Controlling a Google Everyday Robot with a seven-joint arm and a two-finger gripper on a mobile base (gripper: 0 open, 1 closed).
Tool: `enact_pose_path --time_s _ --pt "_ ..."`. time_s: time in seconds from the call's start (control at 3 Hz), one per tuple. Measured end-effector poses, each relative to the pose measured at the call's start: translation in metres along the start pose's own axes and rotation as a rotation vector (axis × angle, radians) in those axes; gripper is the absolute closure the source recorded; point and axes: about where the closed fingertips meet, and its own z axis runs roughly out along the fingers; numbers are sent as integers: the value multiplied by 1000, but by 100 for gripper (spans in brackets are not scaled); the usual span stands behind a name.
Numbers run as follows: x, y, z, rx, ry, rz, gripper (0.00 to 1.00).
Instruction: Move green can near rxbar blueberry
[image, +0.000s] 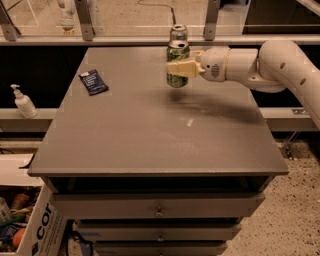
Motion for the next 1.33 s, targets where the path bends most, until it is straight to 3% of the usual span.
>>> enact_pose_path --time_s 0.67,1.33 --pt "-2 5 17 -13 1 -28 100" --pt "-8 14 90 -70 -51 -106 100"
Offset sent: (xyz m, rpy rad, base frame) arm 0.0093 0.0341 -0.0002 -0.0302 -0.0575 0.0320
